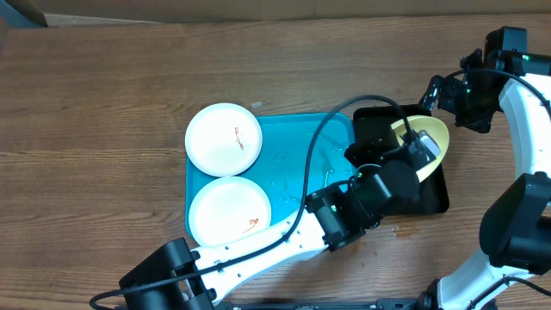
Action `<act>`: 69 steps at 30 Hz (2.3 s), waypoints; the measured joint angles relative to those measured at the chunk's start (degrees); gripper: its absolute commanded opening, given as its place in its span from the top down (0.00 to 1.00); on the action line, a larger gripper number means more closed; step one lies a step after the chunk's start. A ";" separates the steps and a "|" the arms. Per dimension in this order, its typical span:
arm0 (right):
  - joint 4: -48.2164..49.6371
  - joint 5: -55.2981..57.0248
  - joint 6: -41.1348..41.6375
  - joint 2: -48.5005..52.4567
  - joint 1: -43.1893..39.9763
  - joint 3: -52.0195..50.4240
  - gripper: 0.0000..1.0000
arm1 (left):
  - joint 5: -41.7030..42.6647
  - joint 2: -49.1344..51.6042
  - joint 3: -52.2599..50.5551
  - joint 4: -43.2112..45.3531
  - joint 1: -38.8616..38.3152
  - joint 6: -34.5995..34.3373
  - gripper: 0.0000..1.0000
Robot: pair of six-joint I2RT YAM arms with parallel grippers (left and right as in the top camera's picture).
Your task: Clean dirty plates on tray and stack at the side
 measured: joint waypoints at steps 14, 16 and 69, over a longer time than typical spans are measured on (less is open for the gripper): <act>-0.04 0.02 -0.02 0.00 0.02 0.00 0.00 | -7.23 0.00 0.00 4.92 -3.91 14.36 0.96; -0.04 0.02 0.00 0.00 0.02 0.00 0.00 | -8.17 0.00 0.00 6.47 -4.24 16.02 0.96; 0.02 0.04 -0.02 0.00 0.02 0.00 0.00 | 14.40 0.00 0.31 -17.86 11.41 -32.79 0.96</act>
